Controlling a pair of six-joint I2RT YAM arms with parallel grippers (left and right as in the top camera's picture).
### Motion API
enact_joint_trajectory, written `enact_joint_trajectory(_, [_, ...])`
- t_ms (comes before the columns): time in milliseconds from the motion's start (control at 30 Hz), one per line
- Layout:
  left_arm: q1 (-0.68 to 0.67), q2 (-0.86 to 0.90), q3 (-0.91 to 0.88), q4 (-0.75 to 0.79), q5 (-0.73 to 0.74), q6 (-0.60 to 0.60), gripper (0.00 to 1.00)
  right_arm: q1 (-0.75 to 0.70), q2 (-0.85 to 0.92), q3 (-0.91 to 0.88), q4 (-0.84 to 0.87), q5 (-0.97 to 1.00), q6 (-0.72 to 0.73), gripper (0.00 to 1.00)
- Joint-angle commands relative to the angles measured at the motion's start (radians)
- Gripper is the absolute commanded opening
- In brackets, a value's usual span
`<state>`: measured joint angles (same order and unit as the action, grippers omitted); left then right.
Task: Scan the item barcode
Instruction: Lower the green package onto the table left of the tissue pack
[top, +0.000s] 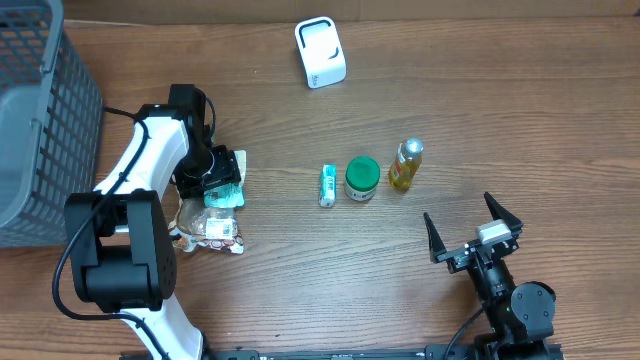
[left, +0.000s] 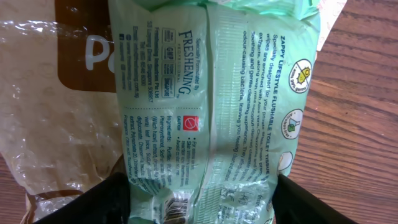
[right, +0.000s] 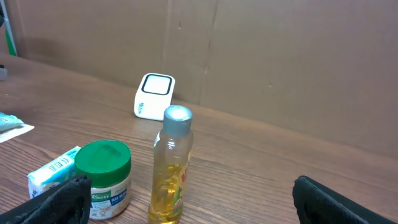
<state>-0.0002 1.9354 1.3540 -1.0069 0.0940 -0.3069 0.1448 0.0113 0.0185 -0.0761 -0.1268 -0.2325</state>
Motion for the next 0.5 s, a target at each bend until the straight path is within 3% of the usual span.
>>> enact_joint_trajectory(0, [-0.010, -0.011, -0.010, -0.003, 0.012, 0.011, 0.68, 0.002, -0.008, -0.011, 0.003, -0.002, -0.001, 1.00])
enact_joint_trajectory(367, [-0.014, -0.011, -0.010, -0.012, 0.011, 0.012, 0.57, 0.002, -0.008, -0.011, 0.003, -0.002, -0.001, 1.00])
enact_joint_trajectory(467, [-0.018, -0.011, -0.010, -0.010, 0.011, 0.012, 0.47, 0.002, -0.008, -0.011, 0.003, -0.002, -0.001, 1.00])
